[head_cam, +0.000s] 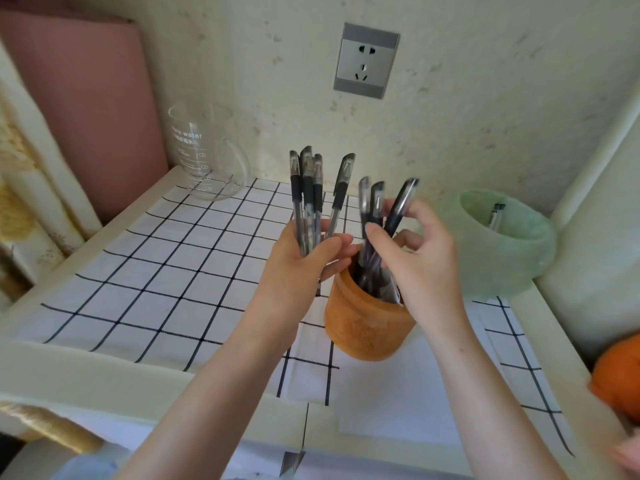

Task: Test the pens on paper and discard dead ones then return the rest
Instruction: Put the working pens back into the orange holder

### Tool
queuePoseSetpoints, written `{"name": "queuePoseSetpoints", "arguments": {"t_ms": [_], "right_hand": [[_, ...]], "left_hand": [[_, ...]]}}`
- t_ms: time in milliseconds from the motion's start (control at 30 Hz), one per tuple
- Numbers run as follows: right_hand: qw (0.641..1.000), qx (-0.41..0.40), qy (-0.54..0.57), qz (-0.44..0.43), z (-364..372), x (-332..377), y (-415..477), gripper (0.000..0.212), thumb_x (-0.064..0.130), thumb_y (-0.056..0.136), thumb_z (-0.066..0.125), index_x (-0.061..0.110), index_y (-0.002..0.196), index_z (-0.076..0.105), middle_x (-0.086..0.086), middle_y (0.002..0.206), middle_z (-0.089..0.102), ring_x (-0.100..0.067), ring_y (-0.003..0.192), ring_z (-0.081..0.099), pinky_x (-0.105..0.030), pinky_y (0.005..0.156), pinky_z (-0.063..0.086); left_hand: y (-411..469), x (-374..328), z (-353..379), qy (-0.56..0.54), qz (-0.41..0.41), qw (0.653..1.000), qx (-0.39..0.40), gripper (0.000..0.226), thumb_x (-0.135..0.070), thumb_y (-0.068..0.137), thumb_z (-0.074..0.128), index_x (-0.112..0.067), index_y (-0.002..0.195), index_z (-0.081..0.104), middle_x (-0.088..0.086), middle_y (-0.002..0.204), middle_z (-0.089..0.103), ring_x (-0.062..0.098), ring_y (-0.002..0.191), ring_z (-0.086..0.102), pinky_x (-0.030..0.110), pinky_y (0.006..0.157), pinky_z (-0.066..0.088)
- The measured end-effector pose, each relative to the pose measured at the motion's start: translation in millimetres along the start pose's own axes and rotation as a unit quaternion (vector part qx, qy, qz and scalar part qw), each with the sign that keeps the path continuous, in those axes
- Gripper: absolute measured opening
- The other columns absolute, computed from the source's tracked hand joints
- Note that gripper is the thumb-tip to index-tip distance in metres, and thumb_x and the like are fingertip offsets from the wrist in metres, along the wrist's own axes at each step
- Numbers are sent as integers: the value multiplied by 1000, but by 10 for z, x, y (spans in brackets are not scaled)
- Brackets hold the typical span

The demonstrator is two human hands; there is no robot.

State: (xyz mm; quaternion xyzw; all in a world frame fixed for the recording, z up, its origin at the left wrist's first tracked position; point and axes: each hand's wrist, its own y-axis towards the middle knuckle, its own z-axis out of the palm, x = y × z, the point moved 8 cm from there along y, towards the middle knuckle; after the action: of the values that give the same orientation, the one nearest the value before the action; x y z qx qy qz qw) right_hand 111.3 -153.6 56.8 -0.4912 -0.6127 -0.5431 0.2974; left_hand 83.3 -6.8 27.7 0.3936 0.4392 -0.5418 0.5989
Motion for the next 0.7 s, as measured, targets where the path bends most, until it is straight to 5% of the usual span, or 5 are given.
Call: {"name": "queuePoseSetpoints", "arguments": {"t_ms": [167, 400, 500, 700], "right_hand": [[1000, -4, 9, 14, -83, -17, 10, 25, 20, 80, 74, 22, 103, 65, 14, 98, 65, -13, 52, 46, -20, 50, 42], [999, -23, 46, 1, -152, 60, 10, 21, 27, 83, 71, 21, 102, 67, -1, 86, 61, -9, 47, 46, -14, 45, 37], [998, -15, 67, 12, -145, 105, 13, 19, 29, 83, 70, 22, 101, 68, 10, 85, 66, -7, 45, 47, -14, 44, 36], [991, -4, 126, 41, -86, 115, 10, 14, 14, 85, 68, 11, 98, 65, 2, 75, 67, -3, 38, 44, -14, 39, 33]], "left_hand": [[-5, -2, 32, -1, 2, 1000, 16, 21, -3, 92, 51, -4, 112, 54, 16, 102, 69, 19, 91, 70, 20, 77, 56], [-30, 32, 113, -5, -22, 998, 62, 22, -10, 88, 56, -10, 110, 59, 8, 94, 68, 13, 88, 69, 18, 77, 56], [-47, 53, 163, 10, -33, 996, 87, 23, -13, 88, 58, -11, 110, 61, 4, 88, 68, 9, 81, 68, 18, 75, 56], [-102, 43, 286, 4, -47, 990, 135, 21, -10, 90, 53, -11, 111, 60, 6, 88, 74, 11, 76, 70, 20, 68, 57]]}}
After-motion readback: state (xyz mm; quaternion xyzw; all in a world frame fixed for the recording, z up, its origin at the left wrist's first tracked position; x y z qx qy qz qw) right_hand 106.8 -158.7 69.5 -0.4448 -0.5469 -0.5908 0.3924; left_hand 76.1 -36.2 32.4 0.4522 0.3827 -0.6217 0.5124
